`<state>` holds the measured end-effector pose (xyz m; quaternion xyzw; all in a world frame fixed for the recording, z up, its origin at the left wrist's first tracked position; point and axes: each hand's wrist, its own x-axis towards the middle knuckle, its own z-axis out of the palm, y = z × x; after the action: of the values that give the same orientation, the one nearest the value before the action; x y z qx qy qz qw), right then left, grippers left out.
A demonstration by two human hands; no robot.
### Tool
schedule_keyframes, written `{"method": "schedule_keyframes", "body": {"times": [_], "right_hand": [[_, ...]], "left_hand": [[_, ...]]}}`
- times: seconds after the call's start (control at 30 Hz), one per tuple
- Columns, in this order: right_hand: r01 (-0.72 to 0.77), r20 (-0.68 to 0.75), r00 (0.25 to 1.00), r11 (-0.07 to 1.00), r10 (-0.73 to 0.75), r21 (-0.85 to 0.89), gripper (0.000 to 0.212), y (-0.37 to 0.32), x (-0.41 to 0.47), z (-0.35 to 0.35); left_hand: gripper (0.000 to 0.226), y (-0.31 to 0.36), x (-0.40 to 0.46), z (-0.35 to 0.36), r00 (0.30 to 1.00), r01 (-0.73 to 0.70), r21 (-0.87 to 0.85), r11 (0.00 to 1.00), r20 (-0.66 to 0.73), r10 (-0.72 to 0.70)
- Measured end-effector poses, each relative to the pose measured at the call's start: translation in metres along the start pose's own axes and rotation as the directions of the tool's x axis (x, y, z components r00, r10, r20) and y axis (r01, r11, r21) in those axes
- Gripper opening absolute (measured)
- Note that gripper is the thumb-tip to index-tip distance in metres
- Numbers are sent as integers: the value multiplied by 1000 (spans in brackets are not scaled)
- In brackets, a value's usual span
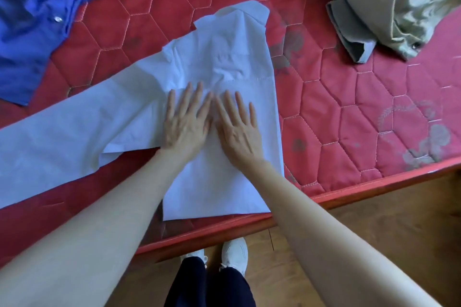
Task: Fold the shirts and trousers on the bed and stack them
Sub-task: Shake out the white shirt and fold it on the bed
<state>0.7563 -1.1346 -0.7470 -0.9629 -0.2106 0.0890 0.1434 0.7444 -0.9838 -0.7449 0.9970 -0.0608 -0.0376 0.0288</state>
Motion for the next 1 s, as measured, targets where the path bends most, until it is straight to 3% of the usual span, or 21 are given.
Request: {"method": "schedule_keyframes", "body": {"times": [0.1,0.23,0.4,0.53,0.73,1.0], "right_hand": [[18,86,996,995,-10,-100,56,17,29,11],[-169,-13,986,983,168,-78,57,42,39,10],[-218,12,976,972,219,-91,58,33,41,-3],[8,1,1000,994,-7,-111,56,-18,29,-17],[193,101,977,980,-187,-53,54,-111,2,-21],[353,182,922,935,-342,-28,62,-218,-13,6]], "left_hand": [[58,-31,26,14,998,43,16,999,39,-44],[60,-60,44,17,997,72,11,997,22,-73],[59,-67,43,4,1000,-5,47,999,4,5],[51,-72,9,-15,993,-54,30,998,-108,57],[52,-104,-103,-46,973,211,-71,975,-76,-216],[51,-182,-236,-62,852,523,-76,849,51,-521]]}}
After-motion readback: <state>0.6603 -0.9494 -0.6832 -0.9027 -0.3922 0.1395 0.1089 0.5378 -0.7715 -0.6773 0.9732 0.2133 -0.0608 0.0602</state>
